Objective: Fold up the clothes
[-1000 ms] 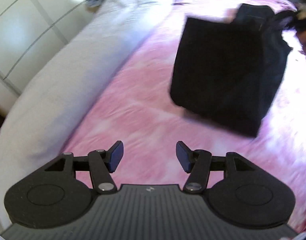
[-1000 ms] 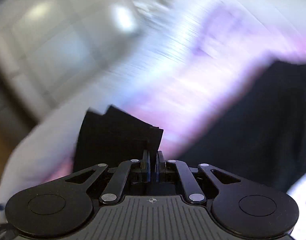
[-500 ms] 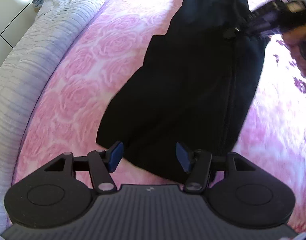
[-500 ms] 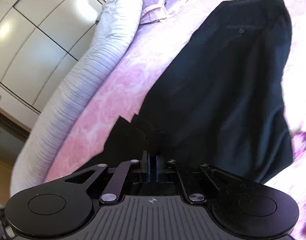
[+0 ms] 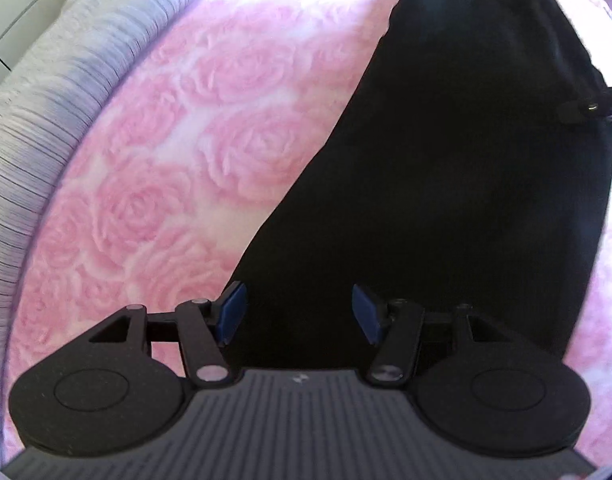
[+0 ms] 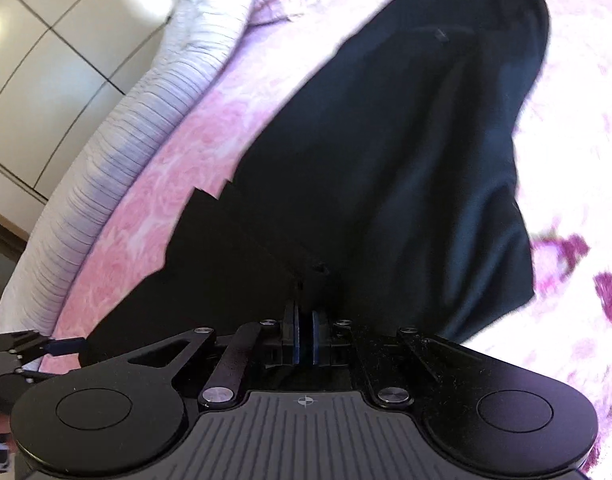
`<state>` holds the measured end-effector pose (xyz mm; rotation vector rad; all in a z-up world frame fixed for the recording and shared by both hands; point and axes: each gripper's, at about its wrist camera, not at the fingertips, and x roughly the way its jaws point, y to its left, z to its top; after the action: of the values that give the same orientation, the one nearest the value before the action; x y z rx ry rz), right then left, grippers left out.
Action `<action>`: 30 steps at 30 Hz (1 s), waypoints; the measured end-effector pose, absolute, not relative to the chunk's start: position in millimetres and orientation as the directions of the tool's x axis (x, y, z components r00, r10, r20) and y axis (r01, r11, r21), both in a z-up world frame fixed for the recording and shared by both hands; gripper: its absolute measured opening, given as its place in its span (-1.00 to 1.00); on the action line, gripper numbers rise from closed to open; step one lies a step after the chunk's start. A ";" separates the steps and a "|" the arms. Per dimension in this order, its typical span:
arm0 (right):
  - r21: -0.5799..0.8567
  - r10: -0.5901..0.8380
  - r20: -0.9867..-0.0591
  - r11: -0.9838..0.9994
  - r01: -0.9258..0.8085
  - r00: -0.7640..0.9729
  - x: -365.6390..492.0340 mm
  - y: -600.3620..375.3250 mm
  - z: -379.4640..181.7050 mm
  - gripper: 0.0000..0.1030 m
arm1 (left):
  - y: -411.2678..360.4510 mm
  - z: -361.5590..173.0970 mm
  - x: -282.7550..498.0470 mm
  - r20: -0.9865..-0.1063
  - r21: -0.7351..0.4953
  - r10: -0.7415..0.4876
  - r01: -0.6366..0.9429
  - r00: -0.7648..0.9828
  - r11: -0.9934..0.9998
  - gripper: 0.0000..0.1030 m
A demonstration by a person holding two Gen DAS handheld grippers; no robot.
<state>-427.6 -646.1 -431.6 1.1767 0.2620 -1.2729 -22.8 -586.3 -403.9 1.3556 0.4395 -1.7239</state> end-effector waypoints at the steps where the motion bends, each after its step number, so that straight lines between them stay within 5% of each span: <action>1: 0.525 -0.595 -0.725 -0.154 0.837 0.346 -430.6 -644.9 -432.1 -0.92 | -589.4 -410.3 -19.6 -0.914 0.222 -0.405 0.796 -0.032 -0.563 0.08; 10: 0.423 -0.585 -0.747 -0.054 0.905 0.315 -416.8 -637.8 -392.9 -0.54 | -618.1 -366.3 70.3 -0.888 0.201 -0.460 0.904 0.005 -0.378 -0.02; 13: 0.437 -0.554 -0.738 0.042 0.898 0.385 -383.9 -620.3 -382.4 -0.47 | -610.9 -362.1 98.1 -0.923 0.065 -0.380 0.947 -0.063 -0.314 -0.01; 17: 0.568 -0.402 -0.722 0.121 0.814 0.563 -323.9 -593.0 -398.2 -0.04 | -596.4 -384.3 111.0 -0.942 -0.120 -0.278 0.963 -0.187 -0.243 -0.01; 21: 0.685 -0.290 -0.687 0.047 0.727 0.666 -281.9 -575.6 -423.4 -0.01 | -608.0 -404.7 119.0 -0.919 -0.266 -0.256 0.951 -0.300 -0.158 -0.05; 24: 0.729 -0.276 -0.660 -0.014 0.684 0.699 -261.7 -568.2 -439.2 0.00 | -623.2 -416.4 123.7 -0.895 -0.367 -0.228 0.923 -0.385 -0.116 -0.45; 29: 0.768 -0.317 -0.634 -0.149 0.623 0.705 -248.3 -558.0 -458.2 -0.01 | -628.6 -413.0 113.7 -0.907 -0.323 -0.207 0.921 -0.368 -0.218 -0.69; 30: 0.773 -0.330 -0.629 -0.172 0.611 0.704 -246.5 -556.5 -460.7 -0.15 | -629.0 -410.1 112.6 -0.906 -0.316 -0.210 0.918 -0.367 -0.239 -0.71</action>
<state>-246.5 -556.5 -460.7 1.5311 0.2398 -0.8461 112.6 -629.0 -410.1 0.9676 1.1590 -1.7284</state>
